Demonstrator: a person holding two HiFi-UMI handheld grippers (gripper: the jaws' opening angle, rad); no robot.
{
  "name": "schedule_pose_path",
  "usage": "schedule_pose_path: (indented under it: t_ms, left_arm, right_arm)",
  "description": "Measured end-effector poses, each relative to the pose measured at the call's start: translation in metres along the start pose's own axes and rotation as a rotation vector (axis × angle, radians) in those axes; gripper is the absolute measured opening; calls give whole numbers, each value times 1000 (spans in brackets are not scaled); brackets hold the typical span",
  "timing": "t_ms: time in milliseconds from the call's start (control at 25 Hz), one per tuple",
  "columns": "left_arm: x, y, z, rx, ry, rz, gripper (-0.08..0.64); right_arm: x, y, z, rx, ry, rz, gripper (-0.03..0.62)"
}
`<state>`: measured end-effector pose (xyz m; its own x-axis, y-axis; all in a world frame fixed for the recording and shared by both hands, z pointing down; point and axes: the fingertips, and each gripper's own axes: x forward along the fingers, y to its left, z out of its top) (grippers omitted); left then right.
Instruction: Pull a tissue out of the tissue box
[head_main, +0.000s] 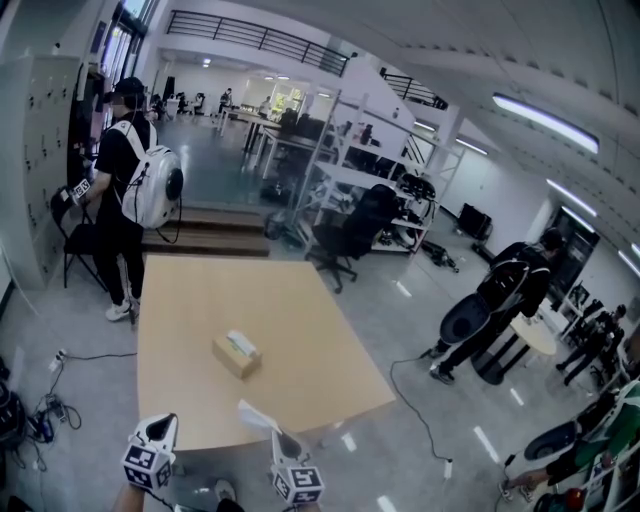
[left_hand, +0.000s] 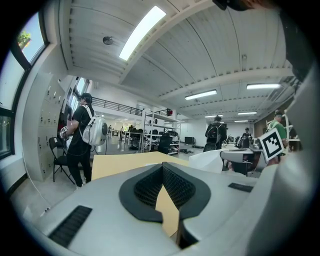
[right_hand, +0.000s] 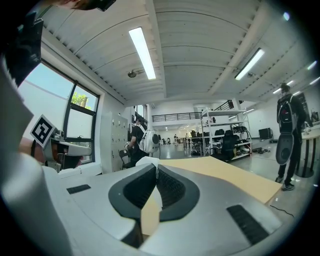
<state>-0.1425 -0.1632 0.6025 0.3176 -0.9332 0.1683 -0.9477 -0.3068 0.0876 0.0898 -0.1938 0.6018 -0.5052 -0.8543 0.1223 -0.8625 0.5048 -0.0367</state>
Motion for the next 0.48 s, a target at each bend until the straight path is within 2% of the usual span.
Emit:
schedule_pose_path:
  t_ms: [480]
  left_arm:
    - [2,0,0,1,-4,1,8]
  right_arm:
    - [3,-2,0,-3,-5,5,8]
